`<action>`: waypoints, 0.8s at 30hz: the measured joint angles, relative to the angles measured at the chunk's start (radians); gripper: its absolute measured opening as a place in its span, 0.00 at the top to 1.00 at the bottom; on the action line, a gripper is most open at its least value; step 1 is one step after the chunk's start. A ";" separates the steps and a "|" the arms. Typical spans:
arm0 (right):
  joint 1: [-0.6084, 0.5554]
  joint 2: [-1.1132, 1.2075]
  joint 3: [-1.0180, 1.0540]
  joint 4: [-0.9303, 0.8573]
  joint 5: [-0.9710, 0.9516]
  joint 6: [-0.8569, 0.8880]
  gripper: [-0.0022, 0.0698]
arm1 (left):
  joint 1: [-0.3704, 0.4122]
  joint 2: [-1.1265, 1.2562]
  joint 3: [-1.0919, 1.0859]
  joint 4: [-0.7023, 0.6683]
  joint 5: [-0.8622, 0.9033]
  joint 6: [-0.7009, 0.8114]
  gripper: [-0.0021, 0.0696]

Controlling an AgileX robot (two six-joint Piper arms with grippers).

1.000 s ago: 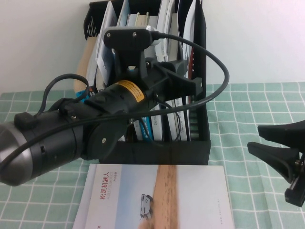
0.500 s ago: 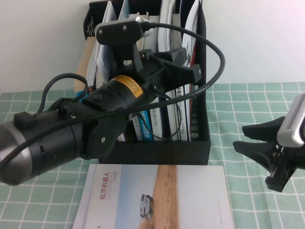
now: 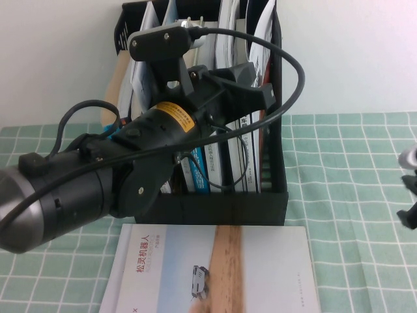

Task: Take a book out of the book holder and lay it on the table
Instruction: Hold the bookshelf

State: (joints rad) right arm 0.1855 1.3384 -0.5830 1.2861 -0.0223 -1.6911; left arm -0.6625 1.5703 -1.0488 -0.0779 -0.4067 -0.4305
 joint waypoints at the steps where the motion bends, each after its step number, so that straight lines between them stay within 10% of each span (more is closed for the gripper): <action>1: 0.000 0.000 -0.005 -0.017 -0.059 0.009 0.74 | 0.000 0.000 0.000 0.000 0.000 0.000 0.97; 8: 0.000 0.000 -0.068 -0.489 -0.233 0.506 0.75 | 0.002 0.000 0.000 0.004 -0.002 0.000 0.97; 16: 0.000 0.008 -0.077 -1.915 -0.525 1.974 0.79 | 0.002 0.000 0.000 0.022 -0.002 -0.004 0.97; 24: 0.002 0.116 -0.077 -2.362 -0.848 2.298 0.81 | 0.002 0.000 0.000 0.042 -0.002 -0.054 0.97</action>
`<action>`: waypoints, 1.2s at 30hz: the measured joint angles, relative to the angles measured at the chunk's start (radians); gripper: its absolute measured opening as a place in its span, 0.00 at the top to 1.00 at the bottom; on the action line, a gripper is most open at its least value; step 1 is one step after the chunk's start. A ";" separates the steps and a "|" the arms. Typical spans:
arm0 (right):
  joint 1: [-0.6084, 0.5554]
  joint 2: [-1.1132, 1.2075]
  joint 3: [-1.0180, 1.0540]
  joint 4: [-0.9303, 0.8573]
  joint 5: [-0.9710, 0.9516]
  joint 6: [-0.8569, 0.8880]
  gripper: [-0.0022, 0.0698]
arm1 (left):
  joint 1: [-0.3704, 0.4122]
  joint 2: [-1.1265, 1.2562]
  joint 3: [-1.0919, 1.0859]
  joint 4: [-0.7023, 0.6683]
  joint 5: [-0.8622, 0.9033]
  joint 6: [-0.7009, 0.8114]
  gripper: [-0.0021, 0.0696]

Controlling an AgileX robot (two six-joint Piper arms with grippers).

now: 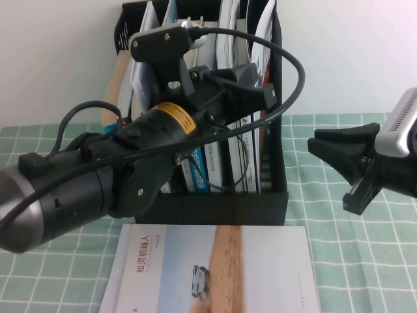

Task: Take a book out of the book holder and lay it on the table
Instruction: Hold the bookshelf

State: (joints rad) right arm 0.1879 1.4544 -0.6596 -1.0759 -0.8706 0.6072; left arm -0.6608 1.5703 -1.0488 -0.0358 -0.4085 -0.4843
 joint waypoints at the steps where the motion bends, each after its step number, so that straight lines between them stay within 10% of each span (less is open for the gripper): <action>1: 0.000 0.016 0.000 -0.005 -0.008 0.005 0.80 | 0.000 0.000 0.000 0.005 0.000 -0.011 0.97; 11: 0.011 0.120 0.000 0.058 -0.134 -0.031 0.47 | 0.000 0.000 0.000 0.036 0.026 -0.027 0.97; 36: 0.179 0.288 -0.098 0.598 -0.123 -0.389 0.45 | -0.023 0.000 0.000 0.044 0.024 -0.050 0.97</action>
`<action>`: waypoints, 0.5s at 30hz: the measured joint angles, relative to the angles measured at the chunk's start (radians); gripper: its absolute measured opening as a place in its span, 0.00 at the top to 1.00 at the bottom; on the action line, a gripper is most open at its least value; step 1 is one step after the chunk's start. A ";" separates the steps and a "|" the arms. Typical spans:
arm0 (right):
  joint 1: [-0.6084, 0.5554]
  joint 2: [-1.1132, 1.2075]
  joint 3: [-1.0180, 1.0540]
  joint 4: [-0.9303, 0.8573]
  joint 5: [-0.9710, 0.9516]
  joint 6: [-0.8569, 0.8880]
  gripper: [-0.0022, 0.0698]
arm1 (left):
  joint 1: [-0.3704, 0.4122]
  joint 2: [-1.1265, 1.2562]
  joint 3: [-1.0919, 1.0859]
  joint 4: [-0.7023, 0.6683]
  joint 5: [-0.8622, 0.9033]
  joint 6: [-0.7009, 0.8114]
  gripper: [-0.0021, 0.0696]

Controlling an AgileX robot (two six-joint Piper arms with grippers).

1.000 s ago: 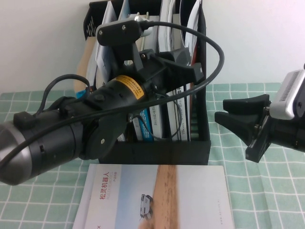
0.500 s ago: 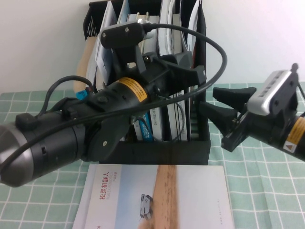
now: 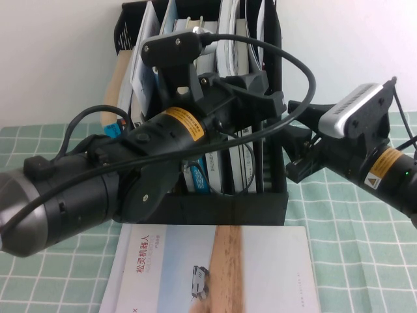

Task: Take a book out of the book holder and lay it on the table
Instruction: Hold the bookshelf

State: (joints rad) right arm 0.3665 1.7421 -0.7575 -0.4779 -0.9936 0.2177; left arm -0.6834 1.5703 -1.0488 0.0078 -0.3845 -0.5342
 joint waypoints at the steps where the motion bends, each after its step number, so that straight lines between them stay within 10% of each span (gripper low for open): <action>1: 0.000 0.002 0.000 -0.017 0.000 0.008 0.45 | 0.000 0.000 0.000 0.000 -0.005 0.000 0.97; 15: 0.020 0.021 -0.027 -0.045 0.016 -0.019 0.45 | 0.000 0.000 0.000 0.002 -0.021 0.000 0.97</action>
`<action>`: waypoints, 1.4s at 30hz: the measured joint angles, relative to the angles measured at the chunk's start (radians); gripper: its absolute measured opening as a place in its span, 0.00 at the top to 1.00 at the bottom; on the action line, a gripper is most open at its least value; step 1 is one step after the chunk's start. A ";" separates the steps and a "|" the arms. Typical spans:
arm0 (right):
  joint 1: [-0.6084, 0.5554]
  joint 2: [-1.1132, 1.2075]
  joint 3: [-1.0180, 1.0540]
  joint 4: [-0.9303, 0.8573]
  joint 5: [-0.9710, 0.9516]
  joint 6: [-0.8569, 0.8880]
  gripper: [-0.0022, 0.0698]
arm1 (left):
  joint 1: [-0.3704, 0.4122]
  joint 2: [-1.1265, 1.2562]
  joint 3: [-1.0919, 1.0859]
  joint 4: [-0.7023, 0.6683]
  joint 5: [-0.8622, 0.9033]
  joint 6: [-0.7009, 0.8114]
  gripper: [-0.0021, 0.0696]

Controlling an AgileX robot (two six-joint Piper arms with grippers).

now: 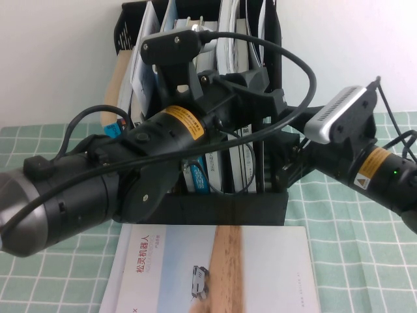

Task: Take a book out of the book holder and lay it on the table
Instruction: Hold the bookshelf, then pick up the right side book from the book shelf, then place the picked book on the book

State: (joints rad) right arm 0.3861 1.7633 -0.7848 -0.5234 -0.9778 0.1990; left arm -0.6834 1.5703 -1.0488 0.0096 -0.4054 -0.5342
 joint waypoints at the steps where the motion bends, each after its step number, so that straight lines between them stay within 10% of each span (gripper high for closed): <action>1: 0.002 0.010 -0.012 0.004 0.011 -0.013 0.45 | 0.000 0.000 0.000 0.000 0.000 0.000 0.97; 8: 0.016 0.065 -0.057 0.015 0.073 -0.030 0.49 | 0.000 0.000 0.000 0.000 -0.003 0.009 0.97; 19: 0.016 0.074 -0.057 0.091 0.134 -0.036 0.94 | 0.000 0.000 0.000 0.110 0.022 0.024 0.97; 28: 0.018 -0.027 0.021 0.238 0.033 -0.132 0.96 | -0.066 -0.144 0.000 0.427 0.330 0.032 0.97; 42: 0.018 -0.448 0.048 0.304 -0.016 -0.247 0.96 | -0.069 -0.536 0.000 0.483 0.885 0.035 0.97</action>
State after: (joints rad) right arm 0.4044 1.3153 -0.7368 -0.2197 -0.9943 -0.0478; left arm -0.7520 1.0343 -1.0488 0.4930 0.4795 -0.4993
